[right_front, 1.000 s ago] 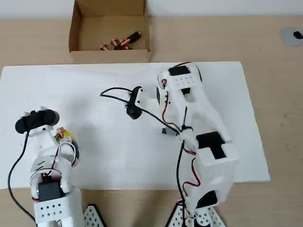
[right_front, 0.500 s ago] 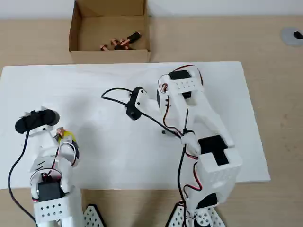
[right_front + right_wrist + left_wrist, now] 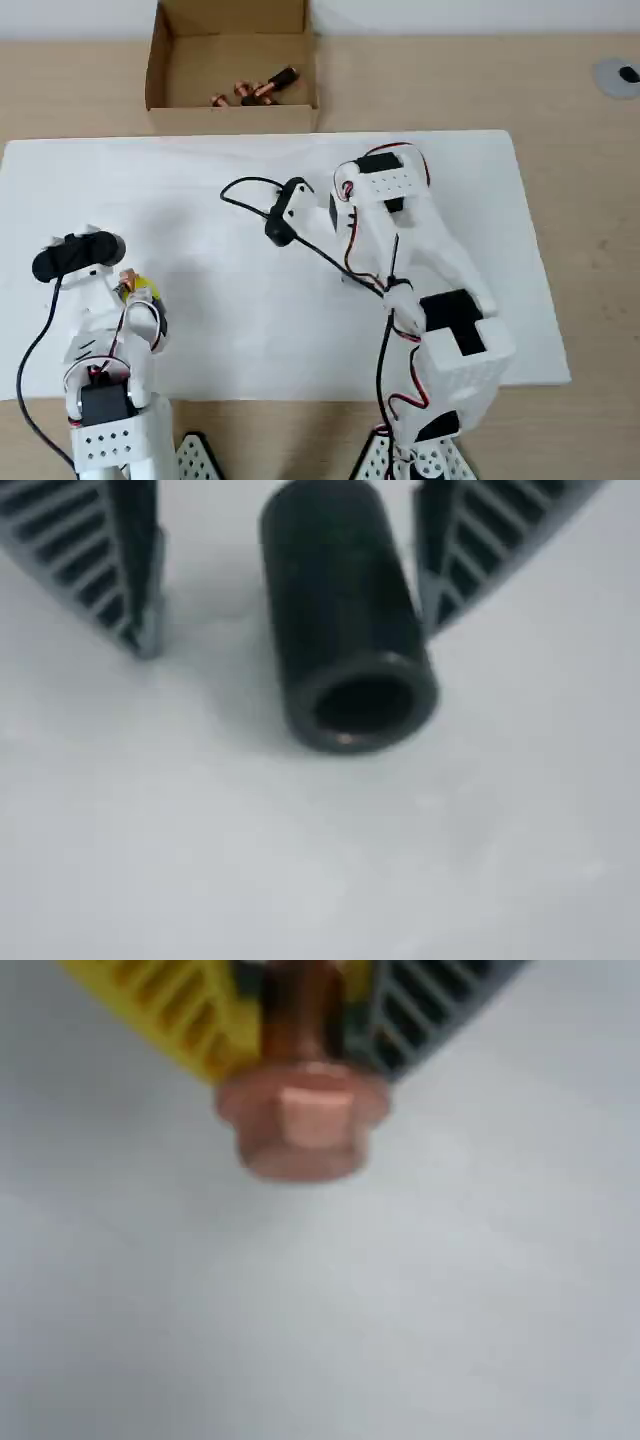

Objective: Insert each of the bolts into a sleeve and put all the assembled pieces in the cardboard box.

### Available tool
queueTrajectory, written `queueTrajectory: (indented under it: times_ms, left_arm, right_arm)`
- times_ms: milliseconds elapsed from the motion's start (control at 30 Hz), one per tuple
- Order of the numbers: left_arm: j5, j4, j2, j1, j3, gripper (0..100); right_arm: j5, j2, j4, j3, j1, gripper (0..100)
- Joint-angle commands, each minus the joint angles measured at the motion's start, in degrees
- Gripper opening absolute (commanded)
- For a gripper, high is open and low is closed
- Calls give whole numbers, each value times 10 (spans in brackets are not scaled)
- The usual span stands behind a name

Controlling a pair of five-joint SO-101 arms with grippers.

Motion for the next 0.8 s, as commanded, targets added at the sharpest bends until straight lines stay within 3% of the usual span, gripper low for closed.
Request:
queueTrajectory:
  times_ms: [0,233,433,767]
  left_arm:
    - [0,-8,-4,-10,-3,6]
    - [0,-8,-4,-10,-3,6]
    - [0,-8,-4,-10,-3,6]
    - [0,-10,-4,-10,-3,6]
  right_arm:
    - [-10,31,-56,68,27,235]
    - [-25,31,-59,68,29,223]
    - [-48,31,-59,67,29,16]
    - [-122,31,-54,24,29,12]
